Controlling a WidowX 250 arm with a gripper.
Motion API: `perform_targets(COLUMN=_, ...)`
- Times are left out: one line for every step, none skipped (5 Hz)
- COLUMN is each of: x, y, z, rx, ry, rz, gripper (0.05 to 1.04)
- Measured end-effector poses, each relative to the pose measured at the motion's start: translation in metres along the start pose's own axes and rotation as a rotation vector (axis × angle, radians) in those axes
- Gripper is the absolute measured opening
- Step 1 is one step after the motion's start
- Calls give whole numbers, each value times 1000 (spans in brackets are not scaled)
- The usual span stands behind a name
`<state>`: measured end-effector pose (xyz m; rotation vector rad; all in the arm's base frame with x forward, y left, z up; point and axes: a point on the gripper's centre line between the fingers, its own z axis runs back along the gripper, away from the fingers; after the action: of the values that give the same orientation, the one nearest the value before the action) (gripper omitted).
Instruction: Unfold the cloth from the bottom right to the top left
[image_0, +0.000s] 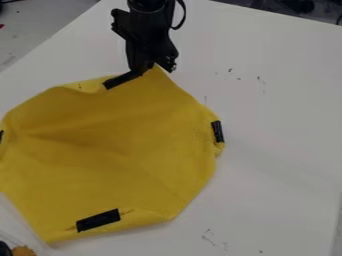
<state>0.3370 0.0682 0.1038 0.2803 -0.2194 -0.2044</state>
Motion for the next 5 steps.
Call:
perform_targets(x=6, y=12, z=-20, rx=-42, ry=13, rz=3, gripper=54)
perform_targets(x=12, y=16, z=-36, rx=-71, ry=30, rz=-8, gripper=54)
perform_targets(x=15, y=18, z=-46, rx=-84, ry=38, rz=-17, gripper=54)
perform_targets(x=21, y=21, z=-50, rx=-85, ry=39, rz=-35, gripper=54)
perform_targets(x=23, y=32, z=-53, rx=-80, ry=47, rz=-33, gripper=54)
